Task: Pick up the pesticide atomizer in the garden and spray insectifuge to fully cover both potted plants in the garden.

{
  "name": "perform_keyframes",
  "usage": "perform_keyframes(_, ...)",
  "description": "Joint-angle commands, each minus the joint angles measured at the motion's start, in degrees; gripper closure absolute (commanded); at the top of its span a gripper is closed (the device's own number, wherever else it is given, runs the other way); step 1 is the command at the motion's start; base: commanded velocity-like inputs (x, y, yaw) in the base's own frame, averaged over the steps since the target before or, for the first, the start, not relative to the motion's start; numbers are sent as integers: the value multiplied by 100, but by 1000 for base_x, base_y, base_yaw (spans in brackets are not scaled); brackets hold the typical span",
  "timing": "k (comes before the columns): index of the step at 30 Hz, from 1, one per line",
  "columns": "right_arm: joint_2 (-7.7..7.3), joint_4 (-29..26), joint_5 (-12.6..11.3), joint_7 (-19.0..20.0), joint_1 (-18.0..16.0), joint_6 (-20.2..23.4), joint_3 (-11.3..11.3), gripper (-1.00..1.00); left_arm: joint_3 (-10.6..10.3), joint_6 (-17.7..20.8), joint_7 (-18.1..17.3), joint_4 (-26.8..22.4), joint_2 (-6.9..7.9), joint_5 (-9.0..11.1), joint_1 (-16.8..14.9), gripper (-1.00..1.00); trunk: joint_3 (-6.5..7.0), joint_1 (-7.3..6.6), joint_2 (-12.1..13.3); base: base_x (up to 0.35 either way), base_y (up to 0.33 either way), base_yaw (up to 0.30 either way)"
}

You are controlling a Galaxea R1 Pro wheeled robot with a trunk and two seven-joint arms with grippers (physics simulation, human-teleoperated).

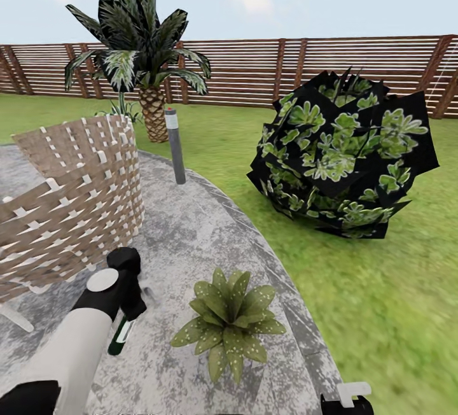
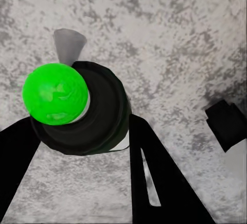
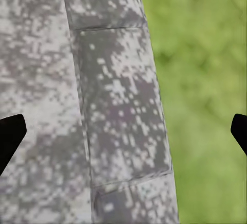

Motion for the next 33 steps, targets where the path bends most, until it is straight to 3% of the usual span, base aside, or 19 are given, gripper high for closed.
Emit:
perform_keyframes(1,-2,10,60,-17,-5,-24,-39,-100,13,63,-52,109,-8,-229,-110,100,-5,-1,-2,0,0,70)
perform_keyframes(2,-5,10,60,-17,-5,-24,-39,-100,17,60,-52,218,-37,-425,-250,100,-5,-1,-2,0,0,36)
perform_keyframes(5,-13,10,60,-18,-5,-24,-41,-100,14,32,-52,318,-191,-610,-489,100,-5,-1,-2,0,0,15)
perform_keyframes(9,-23,10,60,-25,-5,-25,-46,-100,2,14,-52,339,-548,-686,-605,100,-5,-1,-2,0,0,2)
perform_keyframes(11,-25,10,60,-26,-5,-29,-47,-100,-23,20,-52,337,-607,-683,-616,100,-5,-1,-2,0,0,0)
perform_keyframes(16,-25,10,60,-26,-5,-28,-48,-100,-42,-41,-52,336,-604,-662,-556,100,-5,-1,-2,0,0,0)
perform_keyframes(19,-25,10,60,-26,-5,-27,-48,-100,-23,-554,-52,336,-593,-647,-536,100,-5,-1,-2,0,0,0)
perform_keyframes(22,-25,10,57,-26,-5,-28,-48,-100,-8,-827,-52,331,-591,-629,-529,100,-5,-1,-2,0,0,0)
perform_keyframes(33,-25,10,52,-26,-5,-25,-48,-100,-19,-872,-52,327,-572,-674,-519,100,33,-1,-2,-11,-5,-146)
